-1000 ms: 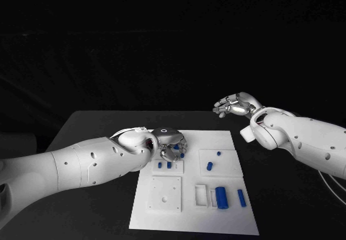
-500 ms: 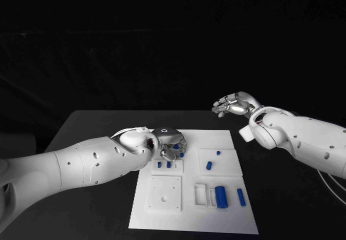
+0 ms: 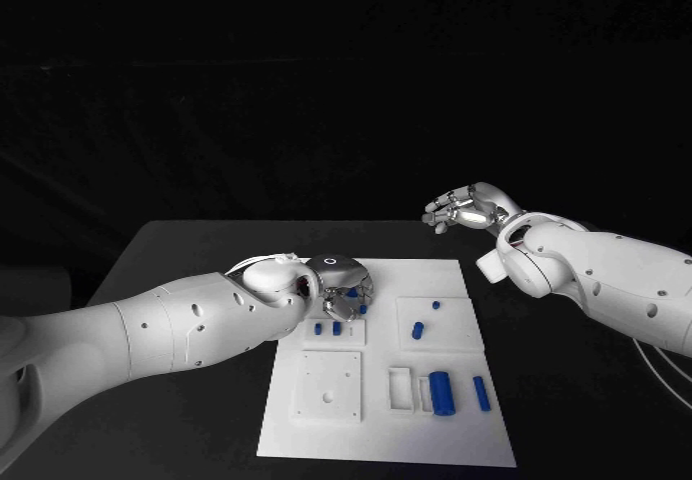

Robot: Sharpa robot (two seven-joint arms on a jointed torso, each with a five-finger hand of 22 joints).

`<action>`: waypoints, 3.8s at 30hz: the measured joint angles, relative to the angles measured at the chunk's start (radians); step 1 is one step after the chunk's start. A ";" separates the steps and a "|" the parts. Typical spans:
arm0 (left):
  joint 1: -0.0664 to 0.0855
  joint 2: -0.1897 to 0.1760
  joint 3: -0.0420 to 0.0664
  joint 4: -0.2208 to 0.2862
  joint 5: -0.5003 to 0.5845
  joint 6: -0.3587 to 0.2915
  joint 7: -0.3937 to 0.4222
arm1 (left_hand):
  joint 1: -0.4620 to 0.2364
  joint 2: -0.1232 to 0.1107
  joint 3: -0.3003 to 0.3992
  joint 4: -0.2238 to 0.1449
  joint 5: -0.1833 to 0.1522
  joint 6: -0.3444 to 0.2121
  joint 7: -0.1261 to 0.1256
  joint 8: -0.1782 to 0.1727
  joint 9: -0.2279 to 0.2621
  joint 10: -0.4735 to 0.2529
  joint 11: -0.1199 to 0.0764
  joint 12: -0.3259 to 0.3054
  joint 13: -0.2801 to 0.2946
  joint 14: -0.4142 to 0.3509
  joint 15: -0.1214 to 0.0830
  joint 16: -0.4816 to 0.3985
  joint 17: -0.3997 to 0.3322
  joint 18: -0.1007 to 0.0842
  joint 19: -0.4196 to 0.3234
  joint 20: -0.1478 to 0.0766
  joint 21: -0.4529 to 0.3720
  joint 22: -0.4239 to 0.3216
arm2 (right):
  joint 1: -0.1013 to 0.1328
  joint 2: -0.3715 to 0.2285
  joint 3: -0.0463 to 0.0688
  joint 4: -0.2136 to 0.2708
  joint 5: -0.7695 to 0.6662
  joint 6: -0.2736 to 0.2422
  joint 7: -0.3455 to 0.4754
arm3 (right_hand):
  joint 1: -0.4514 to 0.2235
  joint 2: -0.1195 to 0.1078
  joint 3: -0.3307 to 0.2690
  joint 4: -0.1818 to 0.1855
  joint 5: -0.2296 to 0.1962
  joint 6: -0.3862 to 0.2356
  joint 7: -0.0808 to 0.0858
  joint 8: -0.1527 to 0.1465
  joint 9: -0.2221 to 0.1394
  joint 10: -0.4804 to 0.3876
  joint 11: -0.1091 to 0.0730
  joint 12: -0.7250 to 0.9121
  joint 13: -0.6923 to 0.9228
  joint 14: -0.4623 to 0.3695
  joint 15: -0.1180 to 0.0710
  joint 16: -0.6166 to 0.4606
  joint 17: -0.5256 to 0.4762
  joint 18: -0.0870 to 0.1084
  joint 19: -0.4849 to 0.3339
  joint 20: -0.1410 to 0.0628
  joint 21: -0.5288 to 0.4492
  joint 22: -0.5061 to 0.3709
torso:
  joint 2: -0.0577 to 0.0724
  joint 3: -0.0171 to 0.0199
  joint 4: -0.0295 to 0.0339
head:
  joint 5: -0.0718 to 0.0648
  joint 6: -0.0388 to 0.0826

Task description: Assemble the parts on the task board

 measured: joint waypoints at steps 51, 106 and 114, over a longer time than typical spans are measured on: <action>-0.009 0.006 0.006 -0.016 -0.014 0.003 -0.006 | -0.004 0.078 -0.009 -0.006 -0.004 0.124 -0.039 0.073 -0.013 0.188 -0.052 0.070 0.048 0.057 -0.050 0.043 0.012 0.000 0.044 -0.016 0.023 0.007 | 0.000 0.001 0.000 0.003 0.001 0.000 0.001 | 0.000 0.000 0.000 0.000 -0.001 0.000 0.000 0.004 -0.001 0.000 0.000 0.000 -0.001 0.004 0.003 -0.004 0.002 0.000 0.004 0.004 -0.004 0.001 | -0.001 0.0004 0.0007 | -0.003 -0.007; -0.021 -0.214 0.046 0.147 0.083 -0.078 -0.045 | -0.006 0.081 -0.009 -0.021 0.008 0.132 -0.046 0.081 -0.018 0.201 -0.059 0.066 0.056 0.075 -0.057 0.049 0.011 0.000 0.071 -0.025 0.032 0.007 | 0.000 -0.008 0.000 0.002 0.001 0.000 0.001 | 0.000 0.000 0.000 0.000 -0.001 0.000 0.000 0.007 -0.002 0.004 -0.004 -0.004 -0.001 0.003 0.003 -0.008 0.005 0.000 0.004 0.004 -0.004 0.003 | -0.001 -0.0008 0.0015 | 0.003 0.005; -0.021 -0.214 0.045 0.142 0.083 -0.062 -0.050 | -0.007 0.080 -0.009 -0.021 0.008 0.132 -0.046 0.080 -0.019 0.201 -0.059 0.066 0.057 0.075 -0.057 0.049 0.011 0.000 0.071 -0.025 0.032 0.008 | 0.000 -0.009 0.000 0.003 0.001 0.000 0.001 | 0.000 0.000 0.000 0.000 -0.001 0.000 0.000 0.007 -0.003 0.004 -0.004 -0.004 -0.001 0.003 0.003 -0.008 0.006 0.000 0.004 0.004 -0.004 0.003 | -0.001 -0.0002 0.0006 | 0.005 0.004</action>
